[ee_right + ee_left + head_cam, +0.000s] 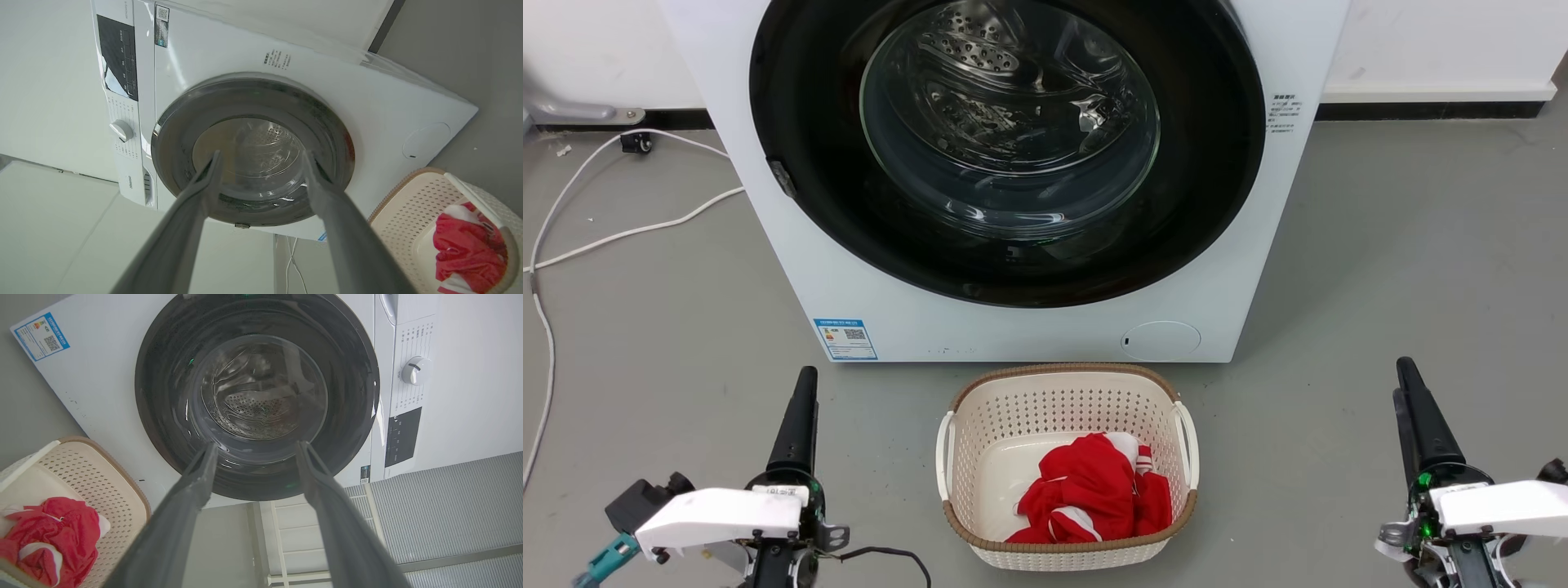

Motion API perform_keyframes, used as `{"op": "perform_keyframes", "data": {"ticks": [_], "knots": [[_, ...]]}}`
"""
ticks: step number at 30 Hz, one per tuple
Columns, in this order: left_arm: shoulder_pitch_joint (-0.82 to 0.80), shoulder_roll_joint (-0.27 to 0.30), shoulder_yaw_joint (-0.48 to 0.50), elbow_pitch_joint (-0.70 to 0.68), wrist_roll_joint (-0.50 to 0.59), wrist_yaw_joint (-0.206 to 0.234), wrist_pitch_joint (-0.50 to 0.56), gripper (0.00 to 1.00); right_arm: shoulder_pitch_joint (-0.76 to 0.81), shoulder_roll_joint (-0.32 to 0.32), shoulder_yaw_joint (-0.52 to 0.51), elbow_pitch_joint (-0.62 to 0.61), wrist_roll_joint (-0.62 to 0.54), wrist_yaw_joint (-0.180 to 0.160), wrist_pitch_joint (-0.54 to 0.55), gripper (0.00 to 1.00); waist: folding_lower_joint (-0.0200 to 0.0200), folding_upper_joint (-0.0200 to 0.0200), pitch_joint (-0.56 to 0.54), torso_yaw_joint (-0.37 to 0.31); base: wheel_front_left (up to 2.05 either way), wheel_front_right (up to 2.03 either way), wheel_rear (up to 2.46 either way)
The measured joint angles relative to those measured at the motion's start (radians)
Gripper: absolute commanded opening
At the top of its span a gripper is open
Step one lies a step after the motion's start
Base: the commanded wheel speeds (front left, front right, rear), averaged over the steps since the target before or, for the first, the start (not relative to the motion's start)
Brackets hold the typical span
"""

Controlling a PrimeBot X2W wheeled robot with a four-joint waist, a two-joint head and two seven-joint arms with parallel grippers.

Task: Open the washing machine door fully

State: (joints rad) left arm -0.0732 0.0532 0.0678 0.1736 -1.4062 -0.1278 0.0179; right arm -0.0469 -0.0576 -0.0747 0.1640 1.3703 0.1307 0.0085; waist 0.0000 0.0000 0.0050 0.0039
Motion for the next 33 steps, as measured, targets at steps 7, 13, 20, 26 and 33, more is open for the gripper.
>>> {"op": "perform_keyframes", "data": {"ticks": [7, 13, 20, 26, 33], "knots": [[0.003, -0.001, 0.007, -0.047, 0.167, 0.000, -0.028, 1.00, 0.009, 0.001, 0.010, -0.057, -0.219, 0.000, -0.026, 1.00, 0.0000, 0.0000, 0.000, 0.002, 0.00, 0.00, 0.00], [0.009, -0.002, 0.004, -0.076, 0.308, 0.000, -0.049, 1.00, 0.020, 0.001, 0.021, -0.095, -0.383, 0.000, -0.048, 1.00, 0.0000, 0.0000, 0.000, 0.006, 0.00, 0.00, 0.00], [0.017, -0.001, -0.008, -0.099, 0.452, 0.000, -0.075, 1.00, 0.039, 0.002, 0.022, -0.117, -0.533, 0.000, -0.071, 1.00, 0.0000, 0.0000, 0.000, 0.009, 0.00, 0.00, 0.00], [0.026, 0.007, -0.024, -0.109, 0.562, 0.000, -0.093, 1.00, 0.052, 0.002, 0.022, -0.125, -0.636, 0.000, -0.083, 1.00, 0.0000, 0.0000, -0.001, 0.011, 0.00, 0.00, 0.00], [0.029, 0.015, -0.033, -0.121, 0.679, 0.000, -0.116, 1.00, 0.067, 0.002, 0.022, -0.146, -0.749, 0.000, -0.089, 1.00, 0.0000, 0.0000, -0.003, 0.011, 0.00, 0.00, 0.00]]}}
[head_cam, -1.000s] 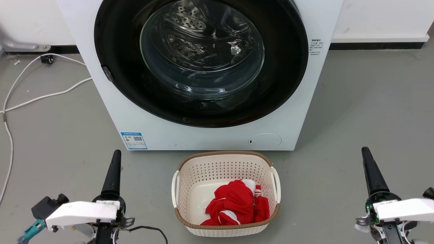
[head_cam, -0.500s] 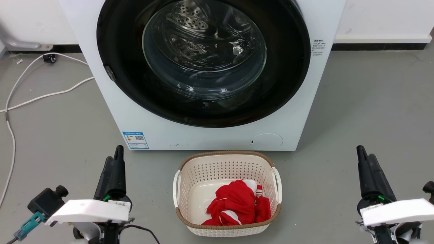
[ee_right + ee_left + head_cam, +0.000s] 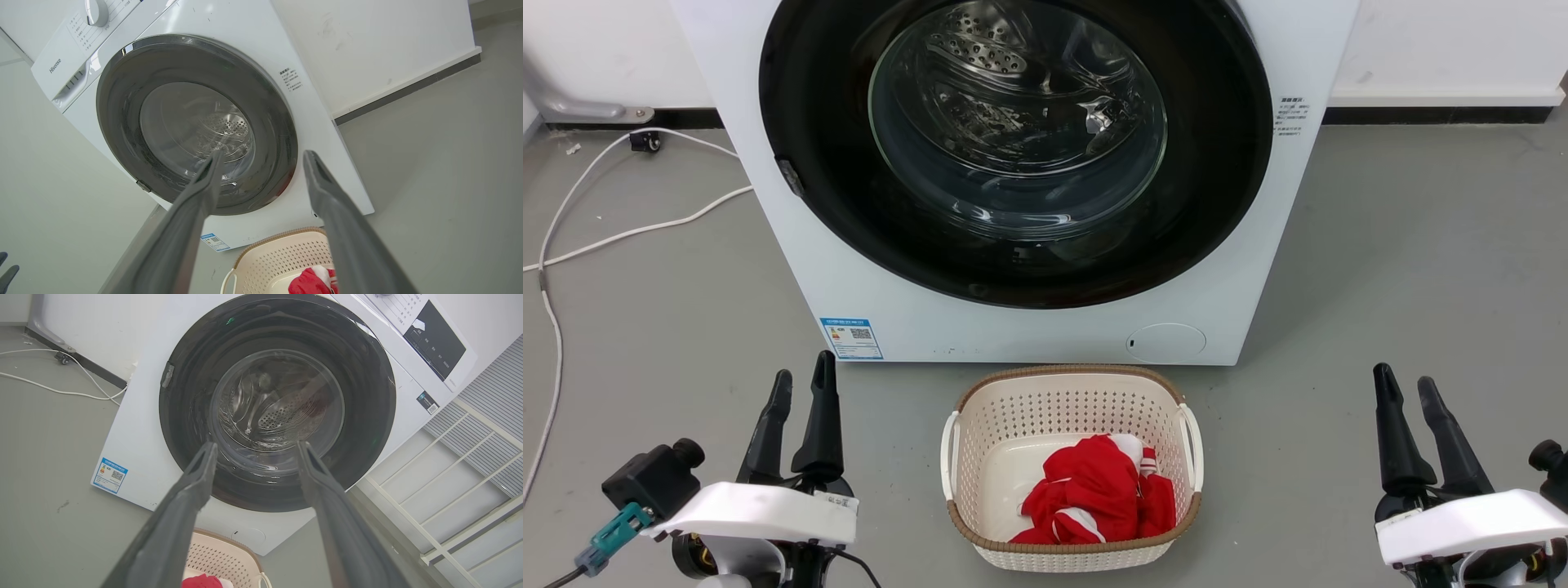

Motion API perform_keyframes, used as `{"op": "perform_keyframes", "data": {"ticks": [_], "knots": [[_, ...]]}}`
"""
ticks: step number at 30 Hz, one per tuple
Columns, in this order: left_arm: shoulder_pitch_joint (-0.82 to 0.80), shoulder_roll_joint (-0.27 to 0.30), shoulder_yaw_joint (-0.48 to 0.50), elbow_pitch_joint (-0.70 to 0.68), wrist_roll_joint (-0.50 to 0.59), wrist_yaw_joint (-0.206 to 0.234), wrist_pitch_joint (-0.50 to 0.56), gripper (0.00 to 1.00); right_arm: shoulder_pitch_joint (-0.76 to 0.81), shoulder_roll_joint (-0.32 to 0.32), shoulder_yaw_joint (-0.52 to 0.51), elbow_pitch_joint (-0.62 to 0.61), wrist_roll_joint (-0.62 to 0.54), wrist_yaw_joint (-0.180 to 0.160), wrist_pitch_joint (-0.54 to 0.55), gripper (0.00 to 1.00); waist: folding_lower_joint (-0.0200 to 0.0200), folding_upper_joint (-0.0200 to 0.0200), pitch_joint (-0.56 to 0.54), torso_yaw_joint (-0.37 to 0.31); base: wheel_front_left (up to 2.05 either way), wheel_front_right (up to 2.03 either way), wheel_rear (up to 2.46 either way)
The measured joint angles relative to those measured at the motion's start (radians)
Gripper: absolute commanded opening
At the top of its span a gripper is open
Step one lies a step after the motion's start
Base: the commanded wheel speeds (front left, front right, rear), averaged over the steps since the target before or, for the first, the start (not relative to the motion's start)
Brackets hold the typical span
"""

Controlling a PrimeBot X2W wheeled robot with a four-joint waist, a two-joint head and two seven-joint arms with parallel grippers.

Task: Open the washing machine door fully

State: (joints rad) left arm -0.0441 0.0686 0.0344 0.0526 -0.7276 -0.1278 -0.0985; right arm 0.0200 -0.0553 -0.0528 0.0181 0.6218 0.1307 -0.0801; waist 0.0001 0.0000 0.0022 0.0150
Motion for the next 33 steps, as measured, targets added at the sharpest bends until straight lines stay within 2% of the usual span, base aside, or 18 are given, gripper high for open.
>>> {"op": "perform_keyframes", "data": {"ticks": [17, 33], "knots": [[0.009, 0.010, -0.026, -0.020, 0.228, 0.009, -0.047, 1.00, 0.021, 0.001, 0.000, -0.038, -0.222, 0.000, -0.005, 1.00, -0.0001, 0.0000, -0.004, 0.000, 0.00, 0.00, 0.00], [0.015, 0.018, -0.045, -0.028, 0.387, 0.020, -0.087, 1.00, 0.032, 0.001, 0.004, -0.053, -0.372, 0.000, -0.018, 1.00, 0.0000, 0.0000, -0.008, 0.003, 0.00, 0.00, 0.00]]}}
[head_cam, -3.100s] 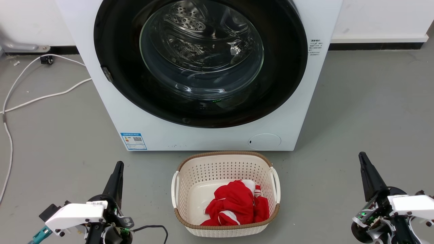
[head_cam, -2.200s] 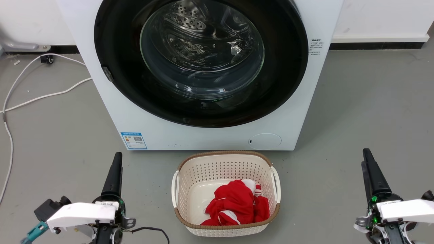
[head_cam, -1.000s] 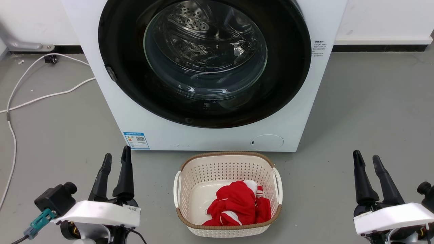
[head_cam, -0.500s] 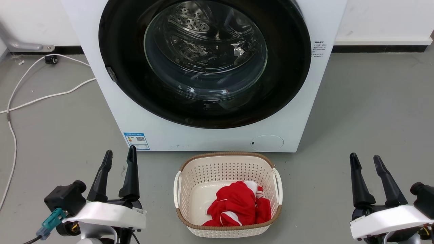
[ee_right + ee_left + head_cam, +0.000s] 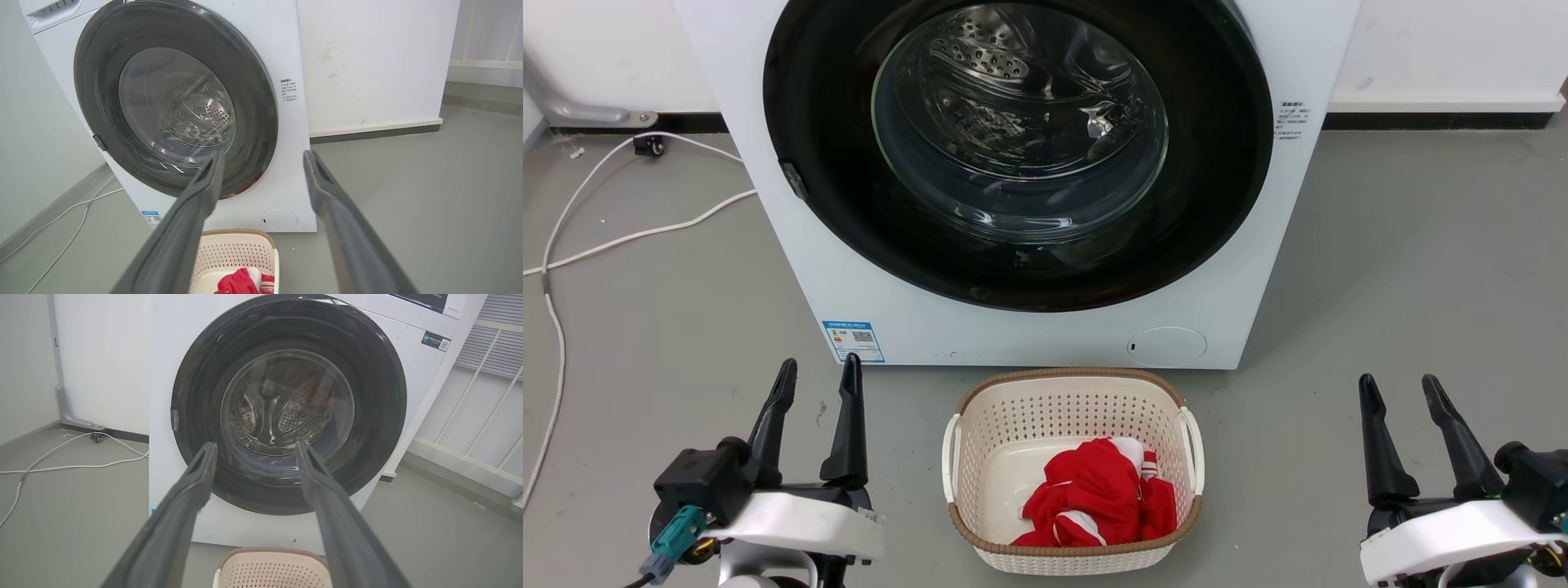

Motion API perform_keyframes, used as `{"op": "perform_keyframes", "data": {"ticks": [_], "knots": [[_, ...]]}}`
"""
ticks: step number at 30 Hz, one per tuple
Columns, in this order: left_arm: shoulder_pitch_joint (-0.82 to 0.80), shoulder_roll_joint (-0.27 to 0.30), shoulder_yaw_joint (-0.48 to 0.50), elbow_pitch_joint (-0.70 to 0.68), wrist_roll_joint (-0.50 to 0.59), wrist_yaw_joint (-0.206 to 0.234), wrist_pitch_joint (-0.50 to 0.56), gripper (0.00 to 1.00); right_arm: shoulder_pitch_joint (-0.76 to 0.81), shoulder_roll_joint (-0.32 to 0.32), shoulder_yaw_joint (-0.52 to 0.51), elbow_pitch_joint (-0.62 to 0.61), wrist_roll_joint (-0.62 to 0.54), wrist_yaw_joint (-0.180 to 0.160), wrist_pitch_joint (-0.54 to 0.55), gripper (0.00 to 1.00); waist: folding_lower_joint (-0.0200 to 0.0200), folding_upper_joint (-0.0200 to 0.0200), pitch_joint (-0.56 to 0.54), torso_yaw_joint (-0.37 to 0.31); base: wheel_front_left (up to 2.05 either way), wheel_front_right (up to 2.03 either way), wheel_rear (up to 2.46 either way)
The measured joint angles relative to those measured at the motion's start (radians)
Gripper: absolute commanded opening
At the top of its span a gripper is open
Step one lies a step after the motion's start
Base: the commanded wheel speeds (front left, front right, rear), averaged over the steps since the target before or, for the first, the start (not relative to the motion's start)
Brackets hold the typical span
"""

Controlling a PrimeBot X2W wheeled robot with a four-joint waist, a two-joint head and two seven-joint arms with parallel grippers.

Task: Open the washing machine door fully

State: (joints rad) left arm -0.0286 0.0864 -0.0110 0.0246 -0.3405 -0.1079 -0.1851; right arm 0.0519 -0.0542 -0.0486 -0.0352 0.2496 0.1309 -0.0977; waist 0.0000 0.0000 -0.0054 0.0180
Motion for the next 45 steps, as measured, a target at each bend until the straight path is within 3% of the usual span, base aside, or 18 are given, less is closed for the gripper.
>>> {"op": "perform_keyframes", "data": {"ticks": [37, 45], "knots": [[0.010, -0.001, -0.009, 0.009, 0.268, 0.001, -0.073, 1.00, 0.021, 0.002, 0.001, -0.008, -0.270, 0.000, -0.043, 1.00, 0.0000, 0.0000, -0.005, 0.001, 0.00, 0.00, 0.00], [0.013, -0.004, -0.005, 0.019, 0.275, -0.004, -0.076, 1.00, 0.030, 0.002, 0.000, -0.011, -0.284, 0.000, -0.051, 1.00, 0.0000, 0.0000, -0.004, 0.003, 0.00, 0.00, 0.00]]}}
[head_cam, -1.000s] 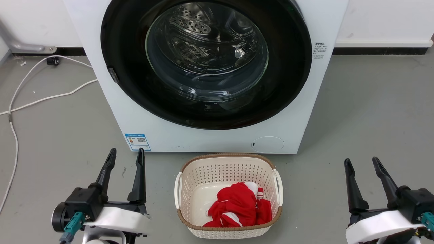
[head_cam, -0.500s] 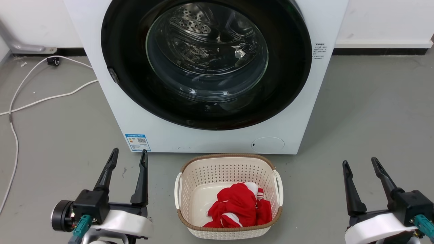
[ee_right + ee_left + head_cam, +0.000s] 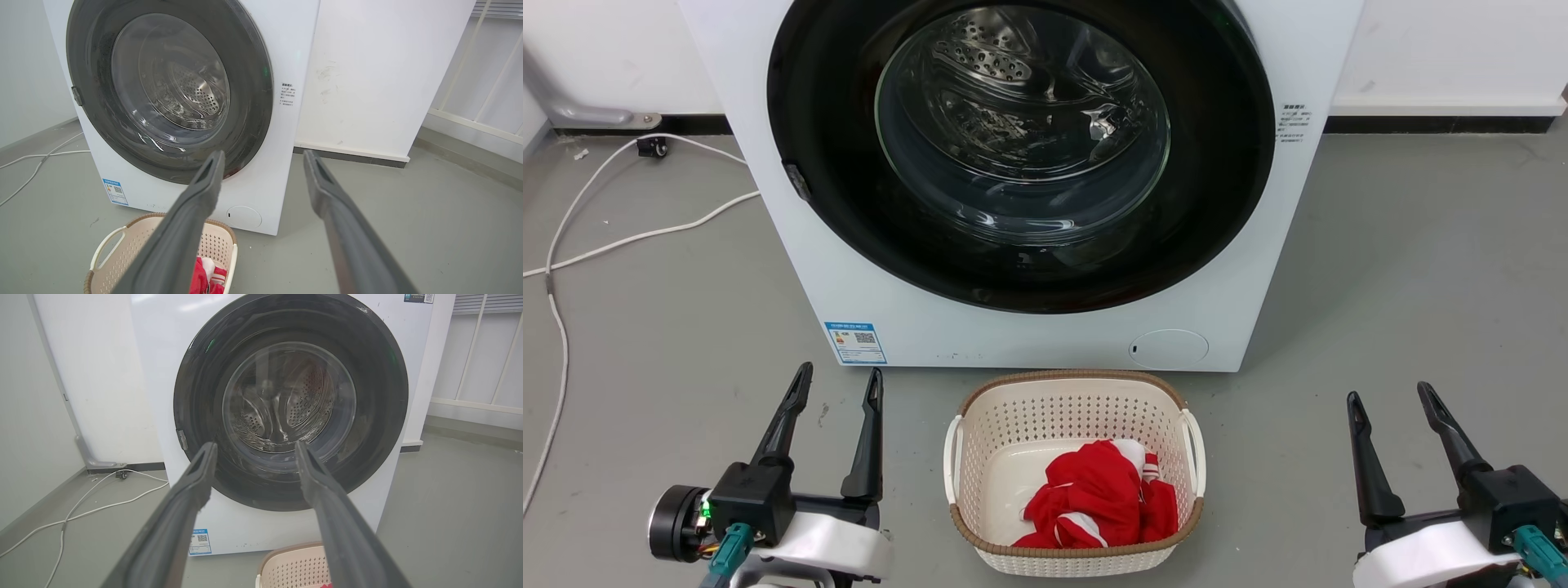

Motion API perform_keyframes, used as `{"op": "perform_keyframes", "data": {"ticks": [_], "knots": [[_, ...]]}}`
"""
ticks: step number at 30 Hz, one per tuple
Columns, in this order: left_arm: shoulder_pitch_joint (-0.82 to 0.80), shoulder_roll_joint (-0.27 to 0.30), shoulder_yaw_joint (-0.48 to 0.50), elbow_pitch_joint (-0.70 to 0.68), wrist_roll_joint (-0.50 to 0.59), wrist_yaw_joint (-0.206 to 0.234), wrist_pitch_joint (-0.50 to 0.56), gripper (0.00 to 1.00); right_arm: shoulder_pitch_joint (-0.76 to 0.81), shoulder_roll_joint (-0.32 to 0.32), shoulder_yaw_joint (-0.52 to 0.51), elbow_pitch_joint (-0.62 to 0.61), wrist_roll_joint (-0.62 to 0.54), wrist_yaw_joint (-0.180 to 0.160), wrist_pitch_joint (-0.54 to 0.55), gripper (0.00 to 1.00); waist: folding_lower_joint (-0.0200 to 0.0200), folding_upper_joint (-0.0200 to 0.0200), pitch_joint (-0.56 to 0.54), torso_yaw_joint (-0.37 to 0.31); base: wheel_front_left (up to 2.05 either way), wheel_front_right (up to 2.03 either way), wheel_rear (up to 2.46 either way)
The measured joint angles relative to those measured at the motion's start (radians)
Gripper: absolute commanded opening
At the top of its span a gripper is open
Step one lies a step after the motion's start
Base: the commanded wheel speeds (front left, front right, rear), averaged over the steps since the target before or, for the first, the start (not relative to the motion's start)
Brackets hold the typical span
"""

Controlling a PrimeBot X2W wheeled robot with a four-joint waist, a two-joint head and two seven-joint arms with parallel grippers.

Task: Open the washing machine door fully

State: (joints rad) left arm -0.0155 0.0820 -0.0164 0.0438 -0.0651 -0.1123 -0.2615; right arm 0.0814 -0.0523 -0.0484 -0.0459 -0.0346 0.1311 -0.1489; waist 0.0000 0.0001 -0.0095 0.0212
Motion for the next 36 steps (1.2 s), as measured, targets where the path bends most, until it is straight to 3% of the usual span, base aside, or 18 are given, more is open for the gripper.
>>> {"op": "perform_keyframes", "data": {"ticks": [6, 7, 8, 9, 13, 15, 17, 19, 28, 32, 36], "knots": [[0.000, -0.004, 0.004, 0.007, -0.006, -0.004, 0.000, 1.00, 0.000, 0.000, -0.007, 0.002, 0.017, 0.000, -0.001, 1.00, 0.0000, 0.0000, 0.000, 0.004, 0.00, 0.00, 0.00], [0.000, -0.004, 0.005, 0.007, -0.006, -0.004, 0.000, 1.00, 0.000, 0.000, -0.009, 0.004, 0.031, 0.000, -0.002, 0.51, 0.0000, 0.0000, 0.000, 0.004, 0.00, 0.00, 0.00], [0.000, -0.005, 0.006, 0.007, -0.007, -0.004, 0.000, 1.00, 0.000, 0.000, -0.010, 0.005, 0.040, 0.000, -0.004, 0.13, 0.0000, 0.0000, 0.001, 0.004, 0.00, 0.00, 0.00], [0.000, -0.005, 0.007, 0.007, -0.007, -0.005, 0.000, 1.00, 0.000, 0.000, -0.011, 0.005, 0.045, 0.000, -0.010, 0.00, 0.0000, 0.0000, 0.001, 0.004, 0.00, 0.00, 0.00], [0.000, -0.007, 0.012, 0.006, -0.007, -0.007, 0.000, 1.00, 0.000, 0.000, -0.007, 0.006, 0.079, 0.000, -0.023, 0.00, 0.0000, 0.0000, 0.003, 0.003, 0.00, 0.00, 0.00], [0.000, -0.008, 0.014, 0.006, -0.007, -0.007, 0.000, 1.00, -0.001, 0.000, -0.005, 0.012, 0.152, 0.000, -0.036, 0.00, 0.0000, 0.0000, 0.003, 0.003, 0.00, 0.00, 0.00], [0.000, -0.009, 0.016, 0.005, -0.007, -0.008, 0.000, 1.00, -0.002, 0.000, -0.003, 0.024, 0.273, 0.000, -0.055, 0.00, 0.0000, 0.0000, 0.003, 0.003, 0.00, 0.00, 0.00], [0.000, -0.011, 0.017, 0.005, -0.007, -0.008, 0.000, 1.00, -0.006, 0.001, 0.003, 0.053, 0.512, 0.000, -0.076, 0.00, 0.0000, 0.0000, 0.002, 0.004, 0.00, 0.00, 0.00], [0.000, -0.017, 0.028, -0.001, -0.012, -0.011, 0.000, 1.00, -0.091, 0.002, -0.022, 0.054, 1.181, 0.000, -0.114, 0.00, 0.0000, 0.0000, 0.011, -0.005, 0.00, 0.00, 0.00], [-0.006, -0.019, 0.034, -0.012, -0.019, -0.011, 0.000, 1.00, -0.164, 0.002, -0.037, 0.055, 1.340, 0.000, -0.114, 0.00, 0.0000, 0.0000, 0.036, -0.009, 0.00, 0.00, 0.00], [-0.035, -0.018, 0.045, -0.028, -0.021, -0.013, -0.001, 1.00, -0.284, 0.002, -0.040, 0.103, 1.401, 0.000, -0.114, 0.00, 0.0000, 0.0000, 0.078, -0.012, 0.00, 0.00, 0.00]]}}
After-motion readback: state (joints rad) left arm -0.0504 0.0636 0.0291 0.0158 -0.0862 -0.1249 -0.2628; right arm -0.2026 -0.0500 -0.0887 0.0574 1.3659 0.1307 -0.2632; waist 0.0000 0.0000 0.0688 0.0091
